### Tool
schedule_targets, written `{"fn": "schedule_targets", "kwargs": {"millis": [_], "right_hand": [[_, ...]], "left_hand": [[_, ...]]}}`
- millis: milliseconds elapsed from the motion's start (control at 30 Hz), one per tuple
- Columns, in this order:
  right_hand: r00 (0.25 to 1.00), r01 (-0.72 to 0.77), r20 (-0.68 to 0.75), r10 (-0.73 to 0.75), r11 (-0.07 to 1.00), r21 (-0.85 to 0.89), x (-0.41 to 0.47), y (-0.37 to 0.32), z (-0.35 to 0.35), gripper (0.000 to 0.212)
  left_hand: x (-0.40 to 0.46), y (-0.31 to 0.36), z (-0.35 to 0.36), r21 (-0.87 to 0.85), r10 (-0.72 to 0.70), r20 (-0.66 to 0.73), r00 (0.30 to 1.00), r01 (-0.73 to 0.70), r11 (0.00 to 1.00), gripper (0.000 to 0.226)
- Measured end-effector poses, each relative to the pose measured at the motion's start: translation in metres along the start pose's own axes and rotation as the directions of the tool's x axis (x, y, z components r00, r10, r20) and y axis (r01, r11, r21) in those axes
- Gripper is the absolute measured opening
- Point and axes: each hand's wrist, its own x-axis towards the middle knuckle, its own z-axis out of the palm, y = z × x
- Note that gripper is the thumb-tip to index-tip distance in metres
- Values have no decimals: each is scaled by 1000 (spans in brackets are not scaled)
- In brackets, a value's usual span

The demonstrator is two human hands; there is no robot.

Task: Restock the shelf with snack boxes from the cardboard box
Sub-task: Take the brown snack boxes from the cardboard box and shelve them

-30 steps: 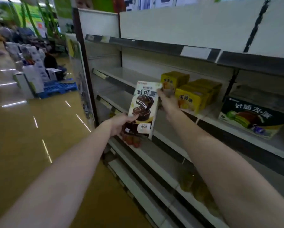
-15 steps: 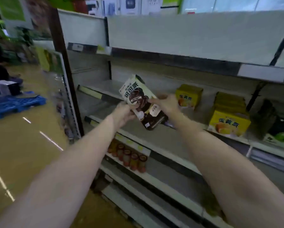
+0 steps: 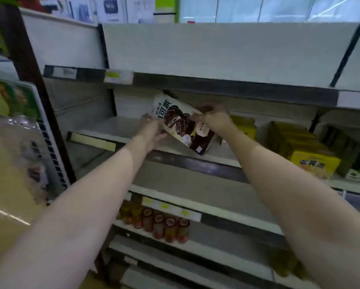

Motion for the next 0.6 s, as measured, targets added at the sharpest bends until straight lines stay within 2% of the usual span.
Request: {"fn": "schedule_targets", "kwargs": {"millis": [100, 167, 233, 267, 333, 400, 467, 533, 600], "right_hand": [[996, 56, 85, -42, 985, -166, 28, -6, 10, 52], [992, 120, 68, -107, 966, -229, 49, 3, 18, 52], [985, 174, 47, -167, 935, -310, 67, 15, 27, 52], [981, 194, 60, -185, 912, -362, 74, 22, 33, 51], [982, 183, 131, -135, 849, -496, 84, 34, 43, 52], [986, 138, 158, -54, 791, -596, 93, 44, 47, 51], [993, 90, 112, -36, 848, -523, 101, 48, 45, 47], [999, 33, 39, -21, 935, -353, 105, 46, 44, 40], [999, 7, -50, -19, 974, -228, 105, 43, 46, 31]], "left_hand": [[27, 3, -9, 157, -5, -90, 996, 19, 987, 39], [51, 0, -20, 292, 24, -139, 990, 18, 956, 32], [65, 4, -27, 394, 43, -129, 991, 12, 919, 13], [70, 9, -29, 416, 34, -123, 992, 21, 909, 11], [81, 11, -36, 394, 16, -109, 994, 28, 919, 26], [90, 14, -38, 261, -7, -111, 994, 35, 965, 34], [102, 15, -36, 205, -28, -97, 995, 47, 978, 38], [113, 16, -33, 227, -44, -80, 996, 61, 972, 43], [118, 19, -32, 149, -118, -8, 993, 118, 982, 49]]}}
